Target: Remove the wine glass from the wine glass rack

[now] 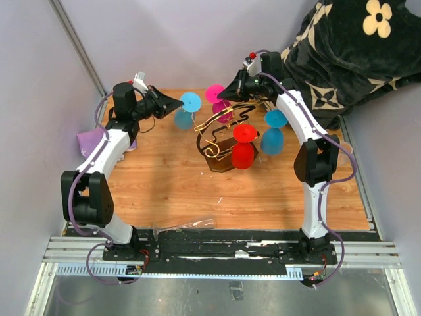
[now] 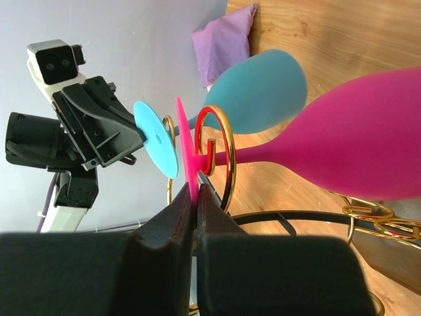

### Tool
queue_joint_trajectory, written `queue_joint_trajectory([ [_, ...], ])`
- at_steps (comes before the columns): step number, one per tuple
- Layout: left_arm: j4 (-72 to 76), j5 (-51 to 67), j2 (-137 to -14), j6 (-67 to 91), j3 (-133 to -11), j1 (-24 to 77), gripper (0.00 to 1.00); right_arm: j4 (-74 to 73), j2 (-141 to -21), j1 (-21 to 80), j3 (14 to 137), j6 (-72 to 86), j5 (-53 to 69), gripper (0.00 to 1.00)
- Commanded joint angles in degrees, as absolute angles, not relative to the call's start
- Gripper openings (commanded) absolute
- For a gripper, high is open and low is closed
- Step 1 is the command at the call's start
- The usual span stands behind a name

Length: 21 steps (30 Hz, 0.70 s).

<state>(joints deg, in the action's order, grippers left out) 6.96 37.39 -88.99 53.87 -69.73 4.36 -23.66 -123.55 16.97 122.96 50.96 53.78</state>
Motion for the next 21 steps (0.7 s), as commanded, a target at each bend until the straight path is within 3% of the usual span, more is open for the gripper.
queue_joint_trajectory([
  [1, 11.4, 39.6, -87.7, 54.2, -70.1, 5.1, 0.0, -28.0, -123.0, 16.6, 124.4, 49.3, 53.8, 0.01],
  [10, 12.7, 43.6, -81.1, 54.1, -61.7, 5.4, 0.01, -27.1, -123.2, 16.3, 127.2, 50.4, 54.1, 0.01],
  [21, 9.5, 43.9, -79.8, 51.8, -61.0, 5.4, 0.01, -24.5, -124.7, 15.5, 131.4, 53.6, 52.5, 0.01],
])
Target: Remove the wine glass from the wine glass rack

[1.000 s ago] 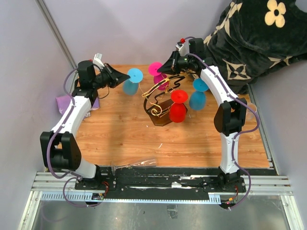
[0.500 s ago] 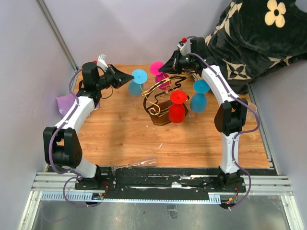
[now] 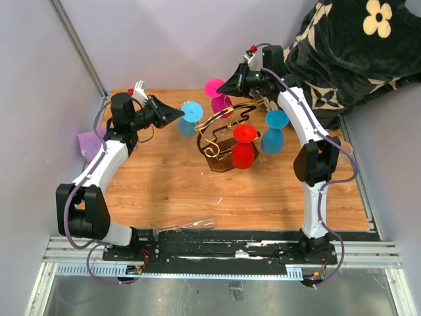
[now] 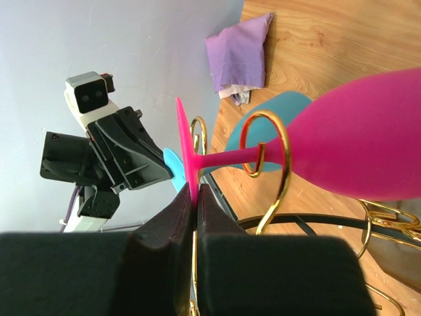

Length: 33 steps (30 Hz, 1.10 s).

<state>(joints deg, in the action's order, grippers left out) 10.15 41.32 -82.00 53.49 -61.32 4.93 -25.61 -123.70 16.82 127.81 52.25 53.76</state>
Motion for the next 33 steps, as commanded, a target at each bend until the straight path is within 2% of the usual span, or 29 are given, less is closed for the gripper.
queue_joint_trajectory([
  [1, 9.4, 43.9, -79.7, 51.7, -61.1, 5.4, 0.01, -24.5, -125.4, 15.4, 132.1, 54.0, 52.7, 0.01],
  [12, 6.5, 45.1, -77.5, 49.9, -61.0, 5.4, 0.01, -20.0, -130.8, 13.8, 136.7, 57.9, 52.5, 0.01],
  [24, -2.2, 45.2, -73.7, 46.3, -61.7, 5.4, 0.01, -23.9, -120.0, 11.7, 127.3, 52.1, 53.1, 0.01],
  [33, -5.2, 44.2, -73.1, 44.7, -62.7, 5.4, 0.01, -22.2, -117.0, 13.0, 122.2, 53.7, 58.3, 0.01],
])
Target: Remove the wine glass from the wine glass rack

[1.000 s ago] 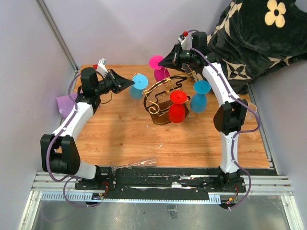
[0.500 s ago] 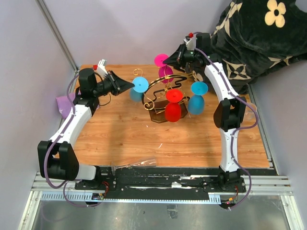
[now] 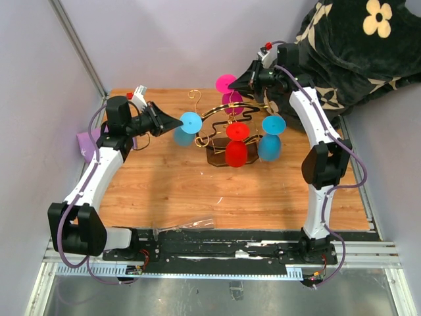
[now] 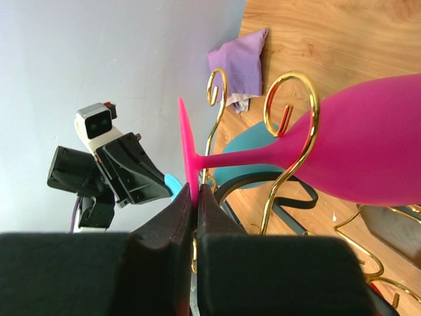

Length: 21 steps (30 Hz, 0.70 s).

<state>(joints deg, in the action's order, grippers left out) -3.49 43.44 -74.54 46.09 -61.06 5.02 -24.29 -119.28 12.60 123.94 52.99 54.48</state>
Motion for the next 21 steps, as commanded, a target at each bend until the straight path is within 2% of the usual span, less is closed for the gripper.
queue_joint_trajectory([
  [1, -5.9, 44.1, -72.9, 44.3, -63.1, 5.4, 0.0, -20.5, -116.6, 13.1, 121.0, 55.3, 59.2, 0.01],
  [5, -9.2, 43.5, -72.4, 42.1, -65.0, 5.3, 0.01, -11.8, -115.8, 13.3, 118.0, 61.3, 62.4, 0.01],
  [12, -12.8, 41.7, -72.0, 40.2, -66.7, 4.6, 0.01, -2.2, -119.3, 14.3, 120.6, 69.7, 66.1, 0.01],
  [17, -16.2, 40.9, -71.9, 38.3, -67.4, 2.6, 0.0, 6.9, -124.6, 15.0, 125.2, 79.3, 67.4, 0.01],
  [21, -18.5, 42.0, -71.5, 36.9, -68.0, -0.4, 0.01, 7.5, -129.3, 15.1, 133.3, 81.6, 68.0, 0.01],
])
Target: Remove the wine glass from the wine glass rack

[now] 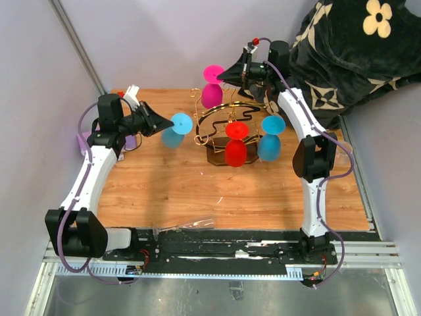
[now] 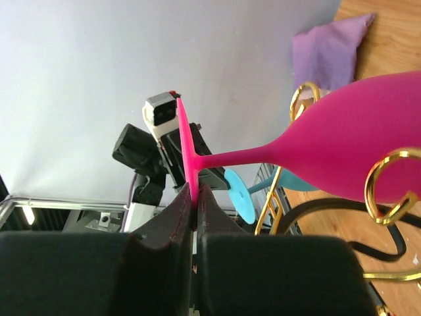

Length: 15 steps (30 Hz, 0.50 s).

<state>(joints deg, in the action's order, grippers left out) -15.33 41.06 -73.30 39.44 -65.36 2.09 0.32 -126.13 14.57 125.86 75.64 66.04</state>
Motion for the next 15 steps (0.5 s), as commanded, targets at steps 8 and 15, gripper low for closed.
queue_joint_trajectory([
  [8, -29.6, 30.0, -74.3, 27.5, -76.0, -2.6, 0.0, -3.7, -125.4, 15.0, 138.4, 69.1, 67.8, 0.01],
  [15, -33.2, 16.6, -82.8, 16.6, -85.5, -2.7, 0.01, -14.5, -118.7, 15.1, 139.3, 55.5, 68.3, 0.01],
])
